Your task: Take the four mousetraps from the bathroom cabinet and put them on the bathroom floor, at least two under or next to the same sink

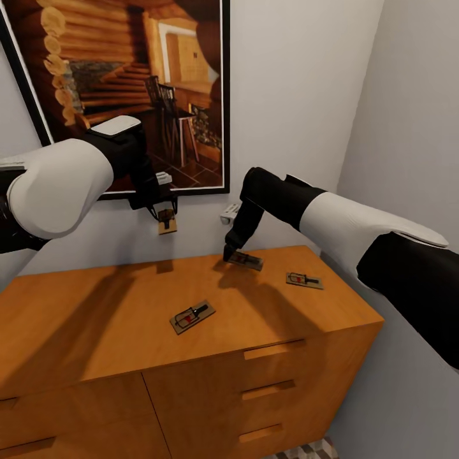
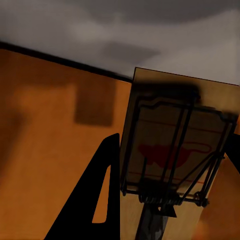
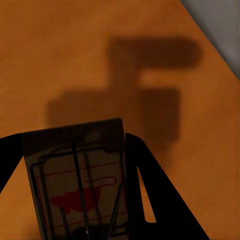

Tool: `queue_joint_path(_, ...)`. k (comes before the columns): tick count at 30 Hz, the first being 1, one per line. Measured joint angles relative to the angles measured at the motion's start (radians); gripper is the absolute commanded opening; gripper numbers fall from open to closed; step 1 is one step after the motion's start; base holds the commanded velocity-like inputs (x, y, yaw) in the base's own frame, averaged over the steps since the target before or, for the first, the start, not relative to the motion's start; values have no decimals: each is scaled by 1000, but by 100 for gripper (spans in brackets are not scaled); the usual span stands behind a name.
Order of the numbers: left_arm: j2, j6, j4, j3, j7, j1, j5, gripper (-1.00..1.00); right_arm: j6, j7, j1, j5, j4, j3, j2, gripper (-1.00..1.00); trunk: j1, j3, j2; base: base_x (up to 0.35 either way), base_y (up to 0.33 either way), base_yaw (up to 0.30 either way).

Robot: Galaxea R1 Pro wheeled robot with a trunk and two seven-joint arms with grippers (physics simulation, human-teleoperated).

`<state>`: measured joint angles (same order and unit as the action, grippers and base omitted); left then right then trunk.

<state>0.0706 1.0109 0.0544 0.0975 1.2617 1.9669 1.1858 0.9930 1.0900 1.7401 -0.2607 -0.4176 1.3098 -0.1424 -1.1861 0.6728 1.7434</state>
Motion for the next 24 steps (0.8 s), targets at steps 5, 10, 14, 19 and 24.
queue_joint_path(5, 0, 0, 0, 0, -1, 0, 0, -100, 0, 0, -1, -1, 0, 0, 1, -100, 0, 0, 0, -202, 0, 0)
queue_joint_path(10, 0, 0, 0, 0, -1, 0, 0, -100, 0, 0, -1, -1, 0, 0, 1, -100, -1, 0, 0, -316, 0, 0)
queue_joint_path(14, 0, 0, 0, 0, -1, 0, 0, -100, 0, 0, -1, 0, 0, 0, 1, -100, -1, 0, 0, -331, 0, 0)
queue_joint_path(19, 0, 0, 0, 0, -1, 0, 0, -100, 0, 0, -1, -1, 0, -1, 2, -100, -1, 0, 0, -333, 0, 0)
queue_joint_path(24, 6, 0, -1, 1, -1, 0, 0, -100, 0, 0, -2, 0, 0, 1, 2, -100, -1, 0, 0, -321, 0, 0)
